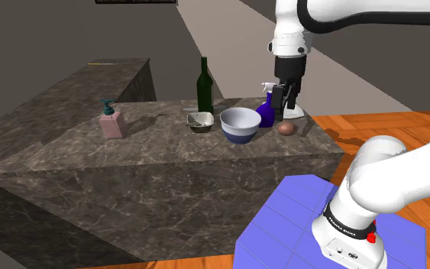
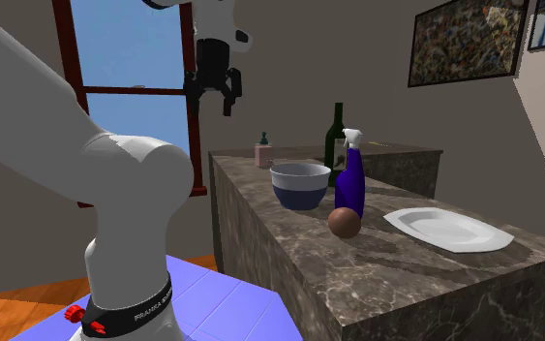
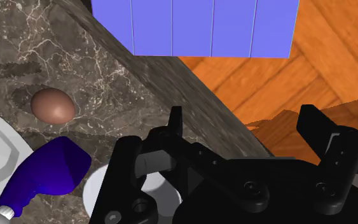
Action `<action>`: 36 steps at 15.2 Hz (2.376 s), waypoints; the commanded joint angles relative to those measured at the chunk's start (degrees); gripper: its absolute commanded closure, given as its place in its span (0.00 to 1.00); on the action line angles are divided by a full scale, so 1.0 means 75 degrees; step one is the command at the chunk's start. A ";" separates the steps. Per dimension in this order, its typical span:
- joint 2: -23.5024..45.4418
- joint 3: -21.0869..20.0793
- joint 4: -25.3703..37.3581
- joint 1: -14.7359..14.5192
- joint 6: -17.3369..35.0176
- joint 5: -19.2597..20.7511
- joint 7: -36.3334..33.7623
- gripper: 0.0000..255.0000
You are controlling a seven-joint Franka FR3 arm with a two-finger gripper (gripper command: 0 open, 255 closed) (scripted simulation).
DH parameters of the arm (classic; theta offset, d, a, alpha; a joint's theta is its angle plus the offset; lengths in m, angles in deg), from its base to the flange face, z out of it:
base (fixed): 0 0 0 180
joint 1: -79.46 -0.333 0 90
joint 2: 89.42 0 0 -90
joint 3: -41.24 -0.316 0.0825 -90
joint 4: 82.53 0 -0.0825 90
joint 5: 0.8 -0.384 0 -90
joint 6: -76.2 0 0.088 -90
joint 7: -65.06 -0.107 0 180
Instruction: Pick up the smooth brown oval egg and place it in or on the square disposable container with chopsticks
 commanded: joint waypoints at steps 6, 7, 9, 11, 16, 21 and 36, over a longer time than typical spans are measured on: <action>-0.0516 0.0425 -0.1223 -0.0064 0.0867 0.1022 0.1298 0.00; -0.0594 0.0526 -0.1448 -0.0061 0.1064 0.1240 0.1552 0.00; -0.0717 0.0751 -0.1877 -0.0039 0.1488 0.1697 0.2050 0.00; -0.0788 0.0999 -0.2271 0.0015 0.1955 0.2173 0.2542 0.00; -0.0663 0.1734 -0.3068 0.0271 0.3341 0.3467 0.3708 0.00; 0.0042 0.2594 -0.3498 0.0657 0.5078 0.4890 0.4720 0.00; 0.3556 0.4194 -0.2990 0.1392 0.9413 0.7821 0.5389 0.00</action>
